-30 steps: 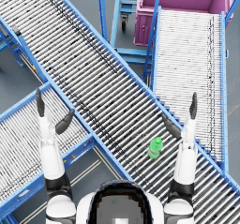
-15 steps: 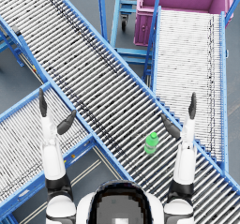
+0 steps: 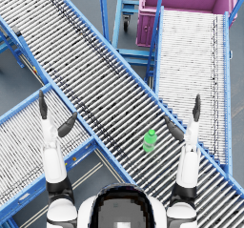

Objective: Pick up the oil and place it on the left assembly line, put the cola on the right, and keep Sprite still

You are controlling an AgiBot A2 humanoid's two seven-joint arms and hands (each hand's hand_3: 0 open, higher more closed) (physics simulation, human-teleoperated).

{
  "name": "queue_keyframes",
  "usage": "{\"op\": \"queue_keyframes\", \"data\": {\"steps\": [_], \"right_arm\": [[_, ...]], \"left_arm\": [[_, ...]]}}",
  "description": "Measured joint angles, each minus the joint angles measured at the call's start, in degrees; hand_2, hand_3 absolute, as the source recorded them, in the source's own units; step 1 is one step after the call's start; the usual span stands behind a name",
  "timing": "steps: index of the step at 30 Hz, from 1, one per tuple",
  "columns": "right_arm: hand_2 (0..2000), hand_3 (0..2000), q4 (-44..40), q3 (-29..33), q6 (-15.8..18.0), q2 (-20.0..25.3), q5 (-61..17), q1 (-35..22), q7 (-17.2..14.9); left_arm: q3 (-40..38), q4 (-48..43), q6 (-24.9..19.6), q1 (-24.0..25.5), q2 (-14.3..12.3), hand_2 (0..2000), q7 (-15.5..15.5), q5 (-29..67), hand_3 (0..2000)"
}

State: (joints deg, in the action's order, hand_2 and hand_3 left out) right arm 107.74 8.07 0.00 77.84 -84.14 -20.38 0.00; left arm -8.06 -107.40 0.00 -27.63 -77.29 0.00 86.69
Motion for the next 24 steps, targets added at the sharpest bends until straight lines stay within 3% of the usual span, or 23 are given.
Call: {"op": "queue_keyframes", "data": {"steps": [24], "right_arm": [[0, 0, -0.05, 0.14, 0.00, 0.37, 0.00, 0.14, 0.00]], "left_arm": [[-0.44, 0.02, 0.00, 0.21, -0.33, 0, 0.00, 0.00, 0]]}}
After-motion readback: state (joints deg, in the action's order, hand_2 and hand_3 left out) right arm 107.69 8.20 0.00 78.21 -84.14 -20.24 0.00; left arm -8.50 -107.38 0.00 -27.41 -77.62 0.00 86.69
